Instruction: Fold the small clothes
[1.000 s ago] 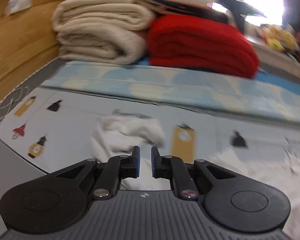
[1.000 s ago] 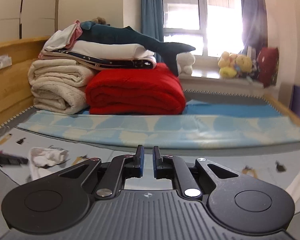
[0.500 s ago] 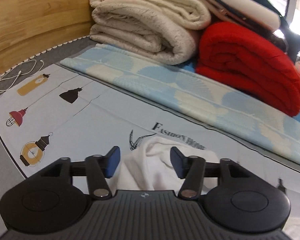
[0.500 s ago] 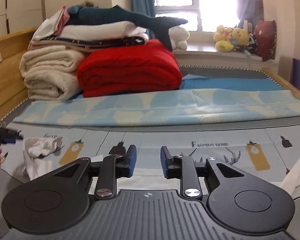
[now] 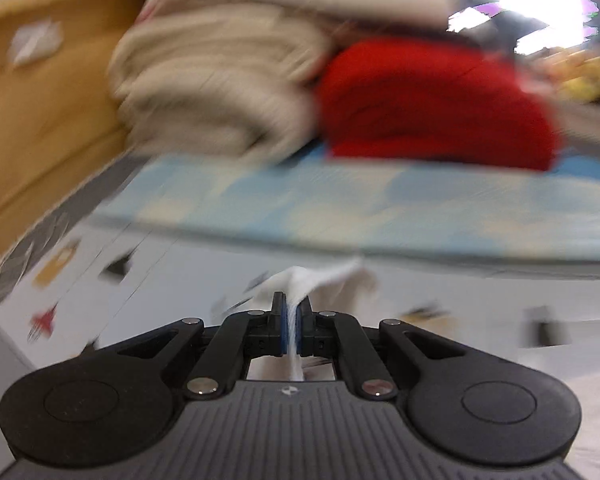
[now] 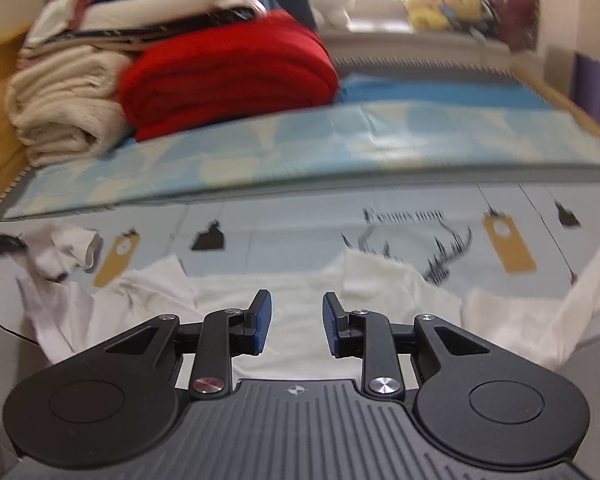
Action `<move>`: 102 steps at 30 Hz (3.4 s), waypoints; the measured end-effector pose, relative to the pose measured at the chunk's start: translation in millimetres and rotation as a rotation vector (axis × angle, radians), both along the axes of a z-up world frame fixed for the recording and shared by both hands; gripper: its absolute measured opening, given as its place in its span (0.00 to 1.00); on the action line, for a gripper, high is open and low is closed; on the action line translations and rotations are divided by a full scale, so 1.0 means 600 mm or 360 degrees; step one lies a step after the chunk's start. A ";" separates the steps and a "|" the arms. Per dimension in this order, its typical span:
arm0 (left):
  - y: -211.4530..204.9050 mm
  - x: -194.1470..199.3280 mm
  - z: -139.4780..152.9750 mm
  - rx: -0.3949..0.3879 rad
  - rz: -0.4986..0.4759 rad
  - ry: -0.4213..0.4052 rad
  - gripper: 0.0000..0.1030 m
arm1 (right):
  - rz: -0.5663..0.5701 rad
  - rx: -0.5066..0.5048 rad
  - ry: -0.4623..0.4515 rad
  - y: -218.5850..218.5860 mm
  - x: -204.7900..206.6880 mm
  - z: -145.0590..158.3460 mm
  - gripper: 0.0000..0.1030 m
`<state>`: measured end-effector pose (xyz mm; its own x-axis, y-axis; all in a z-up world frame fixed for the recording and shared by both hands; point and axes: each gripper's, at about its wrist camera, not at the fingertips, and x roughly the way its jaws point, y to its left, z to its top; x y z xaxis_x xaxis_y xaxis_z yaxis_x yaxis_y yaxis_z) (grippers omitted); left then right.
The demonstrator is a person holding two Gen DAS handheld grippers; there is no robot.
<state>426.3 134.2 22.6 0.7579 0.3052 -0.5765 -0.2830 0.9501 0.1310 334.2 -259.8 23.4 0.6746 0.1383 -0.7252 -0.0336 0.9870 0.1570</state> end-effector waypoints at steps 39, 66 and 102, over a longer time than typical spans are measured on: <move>-0.363 -0.116 -0.182 -0.0161 -0.1047 0.0959 0.43 | -0.0136 0.0313 0.0144 0.000 0.019 -0.021 0.20; -0.175 -0.058 -0.095 -0.0488 -0.0693 0.0778 0.50 | 0.0032 0.0335 0.0231 0.038 0.025 -0.037 0.20; -0.272 -0.114 -0.042 -0.0645 -0.1394 0.0477 0.10 | -0.0161 0.1378 0.0551 -0.014 0.044 -0.116 0.24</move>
